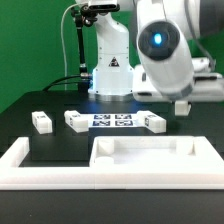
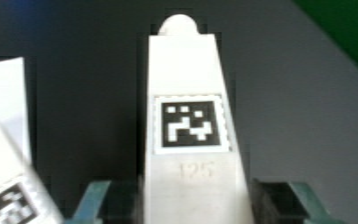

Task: Assemble desk

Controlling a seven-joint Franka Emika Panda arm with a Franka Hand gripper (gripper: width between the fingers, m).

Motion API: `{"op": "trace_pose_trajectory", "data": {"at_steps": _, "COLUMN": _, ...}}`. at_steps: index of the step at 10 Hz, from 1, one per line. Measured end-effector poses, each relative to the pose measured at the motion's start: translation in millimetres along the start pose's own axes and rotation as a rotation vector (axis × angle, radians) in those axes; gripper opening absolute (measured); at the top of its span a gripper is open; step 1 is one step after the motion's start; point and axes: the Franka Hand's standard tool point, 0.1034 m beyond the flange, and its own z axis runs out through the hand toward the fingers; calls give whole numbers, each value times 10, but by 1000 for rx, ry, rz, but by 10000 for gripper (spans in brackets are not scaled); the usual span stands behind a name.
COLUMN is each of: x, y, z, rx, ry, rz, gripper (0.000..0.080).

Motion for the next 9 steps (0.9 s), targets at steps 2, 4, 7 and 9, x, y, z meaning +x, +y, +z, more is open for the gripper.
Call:
{"op": "trace_pose_trajectory", "data": {"at_steps": 2, "x": -97, "y": -16, "z": -204, "rx": 1, "ry": 23, "rz": -4, "gripper": 288}}
{"op": "trace_pose_trajectory", "data": {"at_steps": 4, "x": -75, "y": -72, "z": -244, "rx": 17, "ry": 228, "rz": -15, "gripper": 288}}
{"op": "trace_pose_trajectory", "data": {"at_steps": 7, "x": -153, "y": 61, "z": -775, "rx": -43, "ry": 436, "rz": -102, "gripper": 288}}
{"op": "trace_pose_trajectory", "data": {"at_steps": 9, "x": -222, "y": -2, "z": -1156, "rx": -57, "ry": 567, "rz": -158, "gripper": 288}}
